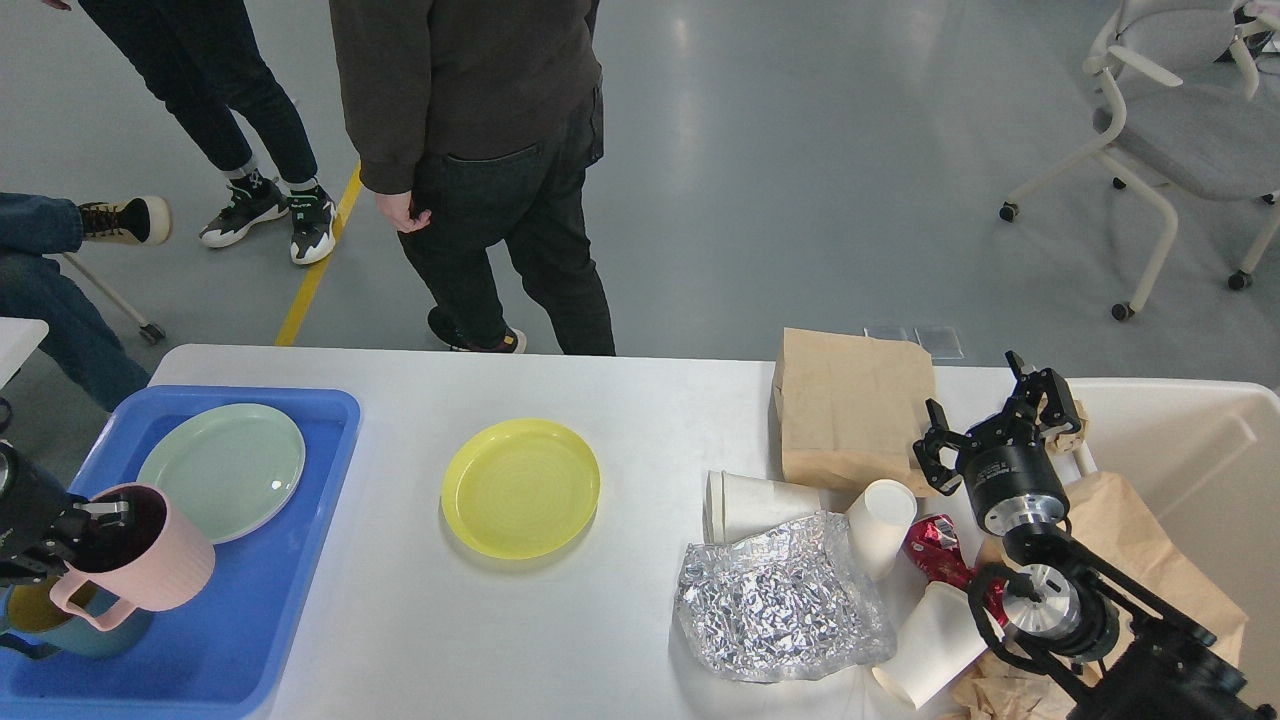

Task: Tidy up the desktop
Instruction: 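Carry the pink mug into the blue tray and release it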

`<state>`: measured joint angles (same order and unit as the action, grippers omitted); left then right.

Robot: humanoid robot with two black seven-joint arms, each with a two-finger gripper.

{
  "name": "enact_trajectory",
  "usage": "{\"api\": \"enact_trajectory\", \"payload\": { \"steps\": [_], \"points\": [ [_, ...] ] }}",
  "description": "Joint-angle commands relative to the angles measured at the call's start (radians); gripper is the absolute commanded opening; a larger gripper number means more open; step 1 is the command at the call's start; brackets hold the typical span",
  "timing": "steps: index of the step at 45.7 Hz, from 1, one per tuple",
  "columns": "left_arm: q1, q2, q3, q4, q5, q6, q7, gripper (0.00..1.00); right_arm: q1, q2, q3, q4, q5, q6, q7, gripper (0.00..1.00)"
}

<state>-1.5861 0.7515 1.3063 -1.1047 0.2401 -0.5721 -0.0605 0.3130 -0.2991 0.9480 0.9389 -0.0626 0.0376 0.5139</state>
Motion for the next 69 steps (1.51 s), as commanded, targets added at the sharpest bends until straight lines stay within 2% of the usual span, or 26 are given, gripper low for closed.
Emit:
{"api": "enact_trajectory", "payload": {
  "steps": [1, 5, 19, 24, 27, 28, 34, 36, 41, 51, 55, 58, 60, 61, 63, 64, 65, 69],
  "points": [
    [0.133, 0.003, -0.131, 0.029, 0.057, 0.011, 0.007, 0.01, 0.0, 0.0, 0.0, -0.002, 0.0, -0.001, 0.0, 1.0],
    [0.158, 0.0, -0.156, 0.037, 0.059, 0.015, 0.018, 0.01, 0.0, 0.0, 0.0, -0.002, 0.0, -0.001, 0.0, 1.0],
    [0.195, -0.003, -0.157, 0.078, 0.064, 0.055, 0.016, 0.01, 0.0, 0.0, 0.0, -0.002, 0.0, 0.001, 0.0, 1.0],
    [0.207, -0.003, -0.162, 0.083, 0.061, 0.058, 0.016, 0.06, 0.0, 0.0, 0.0, -0.002, 0.001, -0.001, 0.0, 1.0],
    [0.224, -0.003, -0.162, 0.083, 0.053, 0.061, 0.015, 0.14, 0.0, 0.0, 0.0, -0.002, 0.0, -0.001, 0.002, 1.0],
    [0.231, -0.003, -0.162, 0.083, 0.044, 0.063, 0.011, 0.21, 0.0, 0.0, 0.0, -0.002, 0.0, -0.001, 0.0, 1.0],
    [0.247, -0.003, -0.177, 0.083, 0.041, 0.138, 0.007, 0.77, 0.0, 0.0, 0.0, -0.002, 0.0, 0.001, 0.0, 1.0],
    [0.247, -0.004, -0.177, 0.083, 0.041, 0.152, 0.013, 0.87, 0.0, 0.0, 0.0, -0.002, 0.001, 0.001, 0.0, 1.0],
    [0.247, -0.006, -0.17, 0.077, 0.041, 0.15, 0.013, 0.92, 0.0, 0.0, 0.0, -0.002, 0.0, -0.001, 0.0, 1.0],
    [0.247, -0.006, -0.167, 0.071, 0.041, 0.155, 0.015, 0.94, 0.0, 0.0, 0.0, -0.002, 0.001, -0.001, 0.0, 1.0],
    [0.247, -0.006, -0.174, 0.068, 0.041, 0.153, 0.011, 0.93, 0.0, 0.0, 0.0, -0.002, 0.001, -0.001, 0.0, 1.0],
    [0.245, -0.001, -0.177, 0.06, 0.039, 0.153, 0.011, 0.82, 0.0, 0.0, 0.0, -0.002, 0.0, 0.001, 0.0, 1.0],
    [0.242, 0.008, -0.176, 0.051, 0.034, 0.15, 0.01, 0.65, 0.0, 0.0, 0.0, -0.002, 0.0, 0.001, 0.0, 1.0],
    [0.239, 0.018, -0.171, 0.034, 0.036, 0.144, 0.01, 0.36, 0.0, 0.0, 0.0, -0.002, 0.0, -0.001, 0.0, 1.0],
    [0.238, 0.026, -0.165, 0.017, 0.038, 0.129, 0.011, 0.13, 0.0, 0.0, 0.0, -0.002, 0.001, -0.001, 0.0, 1.0],
    [0.236, 0.031, -0.162, 0.013, 0.036, 0.118, 0.011, 0.05, 0.0, 0.0, 0.0, -0.002, 0.0, -0.001, 0.0, 1.0],
    [0.235, 0.034, -0.16, 0.013, 0.036, 0.107, 0.011, 0.0, 0.0, 0.0, 0.0, -0.002, 0.0, 0.001, 0.0, 1.0],
    [0.232, 0.035, -0.162, 0.013, 0.034, 0.1, 0.018, 0.0, 0.0, 0.0, 0.0, -0.002, 0.001, -0.001, 0.0, 1.0]
  ]
}}
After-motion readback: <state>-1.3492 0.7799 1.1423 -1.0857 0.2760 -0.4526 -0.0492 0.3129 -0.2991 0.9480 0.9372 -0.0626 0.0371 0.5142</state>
